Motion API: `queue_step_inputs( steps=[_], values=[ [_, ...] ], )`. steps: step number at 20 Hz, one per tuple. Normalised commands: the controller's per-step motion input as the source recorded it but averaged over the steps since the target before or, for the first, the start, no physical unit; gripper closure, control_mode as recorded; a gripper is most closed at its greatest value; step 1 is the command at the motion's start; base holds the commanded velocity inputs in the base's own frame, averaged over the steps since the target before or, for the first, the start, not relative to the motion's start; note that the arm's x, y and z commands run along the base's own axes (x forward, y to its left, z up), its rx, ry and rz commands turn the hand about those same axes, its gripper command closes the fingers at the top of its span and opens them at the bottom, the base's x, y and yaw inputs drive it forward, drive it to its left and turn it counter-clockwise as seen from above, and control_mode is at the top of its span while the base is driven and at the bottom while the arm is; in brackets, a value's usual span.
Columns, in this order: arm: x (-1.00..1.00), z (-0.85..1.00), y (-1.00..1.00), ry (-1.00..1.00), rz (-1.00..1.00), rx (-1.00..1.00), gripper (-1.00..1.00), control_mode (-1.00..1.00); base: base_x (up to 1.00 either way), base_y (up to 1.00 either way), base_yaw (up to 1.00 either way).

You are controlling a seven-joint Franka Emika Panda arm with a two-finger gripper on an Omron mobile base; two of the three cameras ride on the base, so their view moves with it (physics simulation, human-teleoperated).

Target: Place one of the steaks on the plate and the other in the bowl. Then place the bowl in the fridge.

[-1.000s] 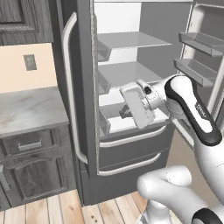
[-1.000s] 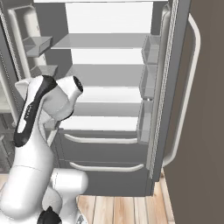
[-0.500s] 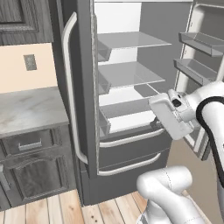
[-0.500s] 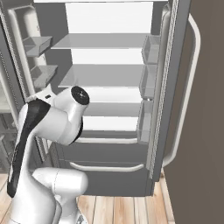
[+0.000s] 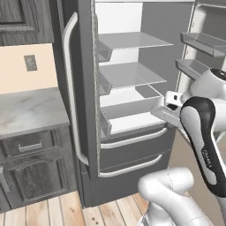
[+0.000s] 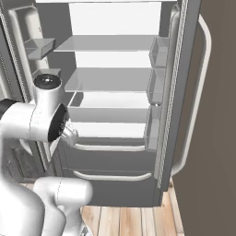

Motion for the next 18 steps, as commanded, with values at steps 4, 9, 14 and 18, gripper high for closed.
queue_step_inputs(
  steps=[4,9,14,18],
  values=[
    [0.25,0.04,-0.7,0.0,-0.1,-0.43,1.0,-1.0,0.0,0.0,0.0],
    [0.35,0.0,-0.87,0.0,-0.07,-0.32,1.0,-1.0,0.0,0.0,0.0],
    [0.17,0.0,-0.4,-0.17,-0.01,-0.28,1.0,-1.0,0.0,0.0,0.0],
    [0.01,-0.16,-0.05,-0.32,0.0,-0.39,1.0,-1.0,0.0,0.0,0.0]
  ],
)
